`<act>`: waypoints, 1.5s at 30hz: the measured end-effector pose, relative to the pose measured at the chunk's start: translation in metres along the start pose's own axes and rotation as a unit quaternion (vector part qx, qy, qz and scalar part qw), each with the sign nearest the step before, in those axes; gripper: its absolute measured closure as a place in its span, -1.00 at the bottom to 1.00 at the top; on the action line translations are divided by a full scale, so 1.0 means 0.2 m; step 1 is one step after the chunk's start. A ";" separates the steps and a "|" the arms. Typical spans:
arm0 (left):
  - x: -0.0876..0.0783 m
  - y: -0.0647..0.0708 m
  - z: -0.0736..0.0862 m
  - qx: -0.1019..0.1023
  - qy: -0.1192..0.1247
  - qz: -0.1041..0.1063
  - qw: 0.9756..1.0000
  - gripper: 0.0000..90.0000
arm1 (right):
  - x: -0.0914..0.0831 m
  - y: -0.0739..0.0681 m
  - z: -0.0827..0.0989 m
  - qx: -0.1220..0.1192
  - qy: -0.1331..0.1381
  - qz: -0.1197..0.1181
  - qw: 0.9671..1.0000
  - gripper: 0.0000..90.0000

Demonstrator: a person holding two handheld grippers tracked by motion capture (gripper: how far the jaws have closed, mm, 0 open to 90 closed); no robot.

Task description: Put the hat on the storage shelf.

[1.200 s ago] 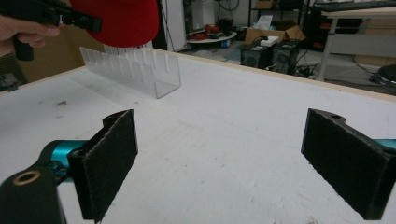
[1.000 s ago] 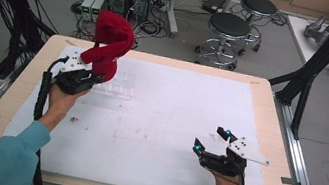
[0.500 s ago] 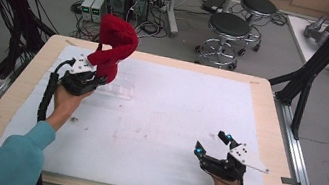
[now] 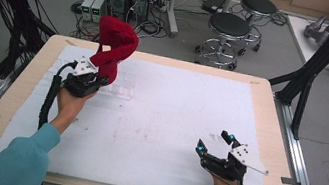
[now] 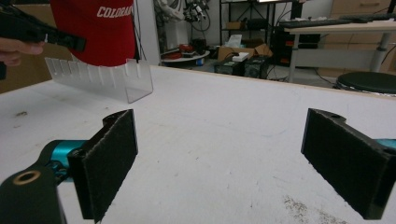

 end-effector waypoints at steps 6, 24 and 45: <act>0.03 0.02 0.01 0.006 -0.016 -0.012 1.000 0.89 | -0.01 0.01 0.04 0.005 0.009 0.012 1.000 -0.78; 0.09 0.02 0.12 -0.015 -0.029 0.017 0.999 0.84 | 0.01 0.01 0.10 -0.011 0.030 0.034 0.999 -0.78; 0.01 -0.02 0.18 -0.050 -0.007 0.038 0.998 -0.58 | 0.01 0.01 0.11 -0.007 0.036 0.026 0.999 -0.78</act>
Point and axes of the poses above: each handheld gripper's, and its own axes: x roughly forward along the jaws, z roughly out of its underside, y roughly to its right, the point moved 6 cm from there along x, roughly forward along the jaws, and after that the axes turned 12 degrees about -y, right-handed, at the moved point
